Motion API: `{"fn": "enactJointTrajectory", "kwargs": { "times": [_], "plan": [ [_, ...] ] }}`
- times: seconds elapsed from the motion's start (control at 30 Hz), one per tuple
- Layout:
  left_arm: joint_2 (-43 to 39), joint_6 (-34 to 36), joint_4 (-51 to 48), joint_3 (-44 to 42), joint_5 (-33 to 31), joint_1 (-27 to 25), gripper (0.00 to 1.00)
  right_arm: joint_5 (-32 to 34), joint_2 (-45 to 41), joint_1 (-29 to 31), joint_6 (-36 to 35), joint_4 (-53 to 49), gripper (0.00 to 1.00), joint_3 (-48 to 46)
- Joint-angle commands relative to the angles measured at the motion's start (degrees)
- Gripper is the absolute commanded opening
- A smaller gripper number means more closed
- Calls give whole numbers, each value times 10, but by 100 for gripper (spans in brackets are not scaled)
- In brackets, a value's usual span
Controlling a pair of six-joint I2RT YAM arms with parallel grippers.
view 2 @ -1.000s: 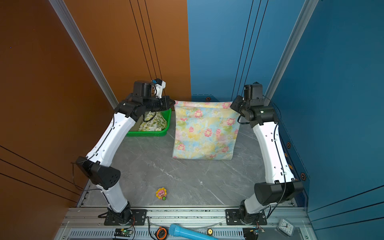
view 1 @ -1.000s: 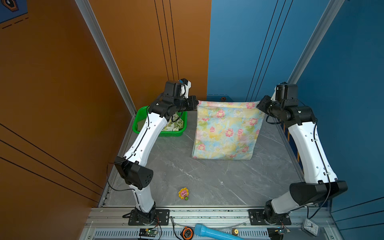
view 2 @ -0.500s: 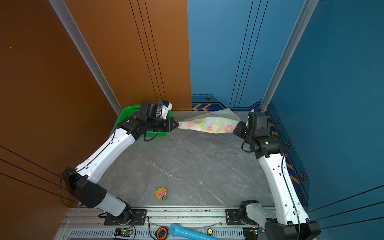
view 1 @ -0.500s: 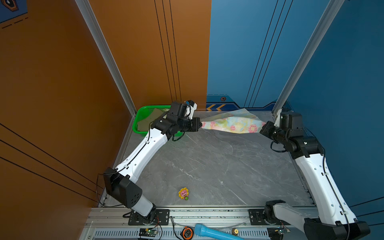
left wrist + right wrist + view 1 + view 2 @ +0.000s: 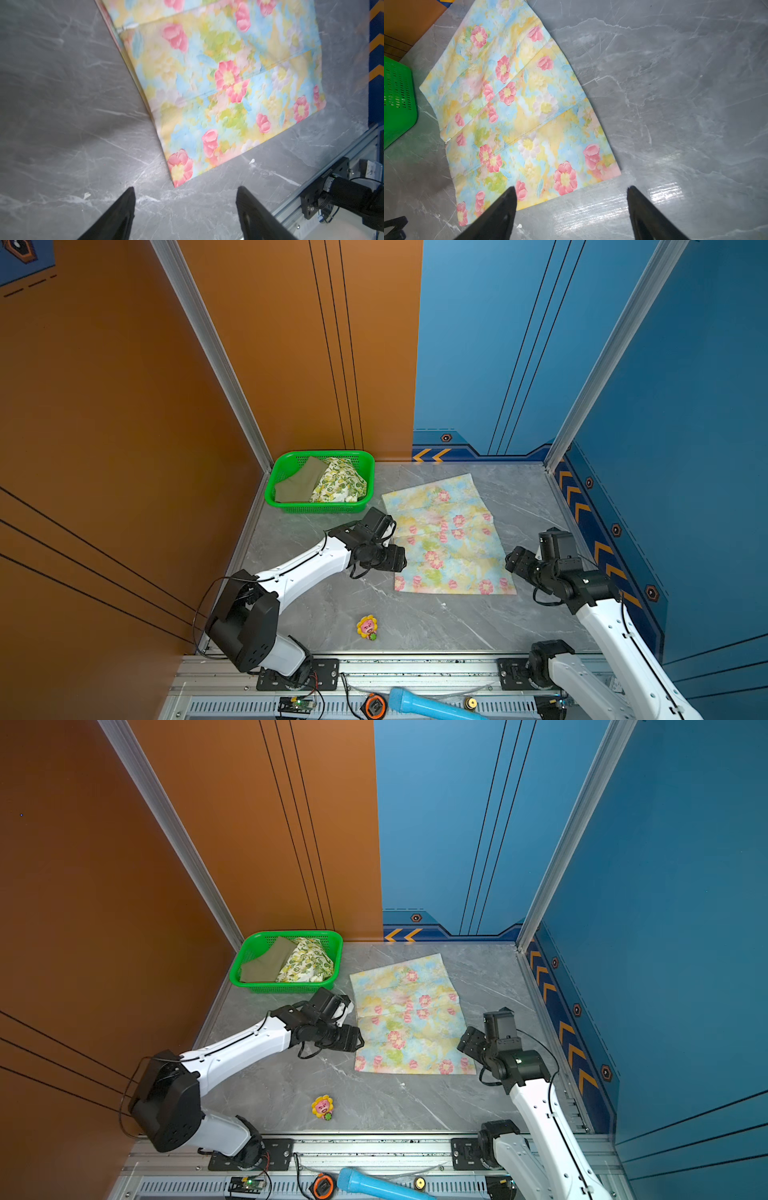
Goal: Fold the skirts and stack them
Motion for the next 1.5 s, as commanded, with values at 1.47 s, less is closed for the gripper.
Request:
{"fn": "enactJointTrajectory", "kwargs": {
  "times": [1.47],
  "plan": [
    [570,-82,-111,614,-208,66,82,-99,1002,-39,-96,175,71,913]
  ]
}}
